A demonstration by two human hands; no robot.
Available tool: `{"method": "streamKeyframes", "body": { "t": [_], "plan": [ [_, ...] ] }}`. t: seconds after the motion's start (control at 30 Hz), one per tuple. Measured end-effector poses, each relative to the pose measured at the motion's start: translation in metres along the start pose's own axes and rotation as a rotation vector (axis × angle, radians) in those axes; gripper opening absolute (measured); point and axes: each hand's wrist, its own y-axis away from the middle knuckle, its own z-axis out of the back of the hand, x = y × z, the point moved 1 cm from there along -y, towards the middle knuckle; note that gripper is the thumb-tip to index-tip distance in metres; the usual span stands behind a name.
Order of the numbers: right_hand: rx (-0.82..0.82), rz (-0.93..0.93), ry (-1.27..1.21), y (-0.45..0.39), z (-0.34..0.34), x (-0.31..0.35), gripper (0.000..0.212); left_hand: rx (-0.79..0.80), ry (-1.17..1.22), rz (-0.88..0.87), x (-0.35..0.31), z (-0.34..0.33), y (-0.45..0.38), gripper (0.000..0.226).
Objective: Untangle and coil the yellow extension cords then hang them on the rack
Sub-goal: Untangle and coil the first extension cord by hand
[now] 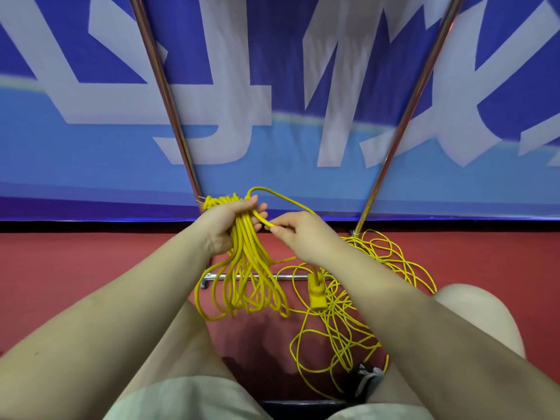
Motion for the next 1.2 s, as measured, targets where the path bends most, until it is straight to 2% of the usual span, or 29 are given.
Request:
{"method": "streamKeyframes", "body": {
  "t": [0.2,0.3,0.37,0.43,0.5,0.57,0.63,0.73,0.83,0.97,1.13,1.2],
  "plan": [
    [-0.053,-0.107,0.036,-0.005,-0.005,-0.01,0.019,0.026,0.048,0.054,0.011,-0.011,-0.002,0.017],
    [-0.012,-0.134,0.071,0.004,-0.004,-0.021,0.027,0.049,0.049,0.068,0.008,-0.016,-0.002,0.019],
    [0.026,-0.139,0.073,0.012,-0.006,-0.03,0.024,0.087,0.042,0.065,0.006,-0.018,-0.002,0.02],
    [-0.056,-0.152,0.023,0.02,-0.007,-0.04,0.017,0.145,0.03,0.064,0.001,-0.017,-0.003,0.022],
    [-0.245,-0.15,-0.072,0.024,0.0,-0.047,0.014,0.182,0.011,0.074,-0.007,-0.013,-0.003,0.02],
    [-0.403,-0.101,-0.06,0.024,0.012,-0.046,0.028,0.202,-0.059,0.1,-0.015,-0.012,0.001,0.019],
    [-0.408,-0.016,-0.004,0.017,0.025,-0.037,0.052,0.248,-0.189,0.144,-0.021,-0.017,0.007,0.02],
    [-0.212,0.117,0.12,0.003,0.039,-0.013,0.087,0.301,-0.449,0.223,-0.03,-0.03,0.017,0.018],
    [-0.046,0.181,0.317,-0.009,0.048,0.005,0.099,0.369,-0.705,0.24,-0.037,-0.04,0.023,0.015],
    [0.063,0.219,0.445,-0.018,0.055,0.005,0.084,0.54,-0.96,0.195,-0.043,-0.05,0.03,0.007],
    [0.048,0.288,0.31,-0.01,0.055,0.005,0.039,0.594,-1.18,0.199,-0.052,-0.058,0.034,0.007],
    [0.013,0.263,0.252,-0.003,0.056,0.009,0.032,0.602,-1.248,0.187,-0.057,-0.06,0.037,0.008]
  ]
}}
